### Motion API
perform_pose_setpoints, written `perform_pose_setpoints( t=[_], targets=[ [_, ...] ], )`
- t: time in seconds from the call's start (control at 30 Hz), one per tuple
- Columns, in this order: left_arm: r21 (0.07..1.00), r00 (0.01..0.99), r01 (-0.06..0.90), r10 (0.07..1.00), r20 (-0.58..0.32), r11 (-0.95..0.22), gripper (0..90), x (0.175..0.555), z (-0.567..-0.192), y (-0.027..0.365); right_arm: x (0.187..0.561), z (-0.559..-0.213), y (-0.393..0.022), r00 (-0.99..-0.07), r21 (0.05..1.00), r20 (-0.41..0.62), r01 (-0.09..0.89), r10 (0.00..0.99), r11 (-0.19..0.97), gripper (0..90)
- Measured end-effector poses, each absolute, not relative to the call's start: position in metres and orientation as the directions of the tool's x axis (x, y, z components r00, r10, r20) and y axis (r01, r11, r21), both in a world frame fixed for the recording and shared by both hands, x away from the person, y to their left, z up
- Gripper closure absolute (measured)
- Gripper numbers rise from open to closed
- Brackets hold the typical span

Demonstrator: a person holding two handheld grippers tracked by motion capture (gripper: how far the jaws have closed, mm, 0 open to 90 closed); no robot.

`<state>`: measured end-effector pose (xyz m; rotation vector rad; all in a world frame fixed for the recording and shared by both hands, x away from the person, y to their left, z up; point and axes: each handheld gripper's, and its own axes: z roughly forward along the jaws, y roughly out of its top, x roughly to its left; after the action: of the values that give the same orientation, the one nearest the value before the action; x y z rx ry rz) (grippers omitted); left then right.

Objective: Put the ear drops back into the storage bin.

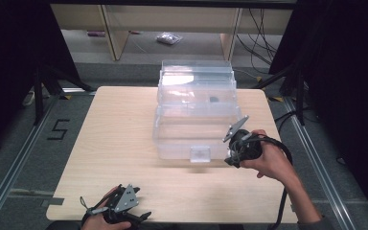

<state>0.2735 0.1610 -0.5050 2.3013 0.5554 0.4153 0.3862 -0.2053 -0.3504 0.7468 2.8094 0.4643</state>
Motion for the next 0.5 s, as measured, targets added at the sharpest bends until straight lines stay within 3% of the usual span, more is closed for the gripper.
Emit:
perform_pose_setpoints(
  t=[0.5],
  targets=[
    [0.715,0.852,0.291,0.512,0.108,-0.635,15.2,0.272,-0.507,0.16,0.419,-0.329,-0.223,-0.812,0.357,-0.101,0.51,0.575,0.783,60.3]
  ],
)
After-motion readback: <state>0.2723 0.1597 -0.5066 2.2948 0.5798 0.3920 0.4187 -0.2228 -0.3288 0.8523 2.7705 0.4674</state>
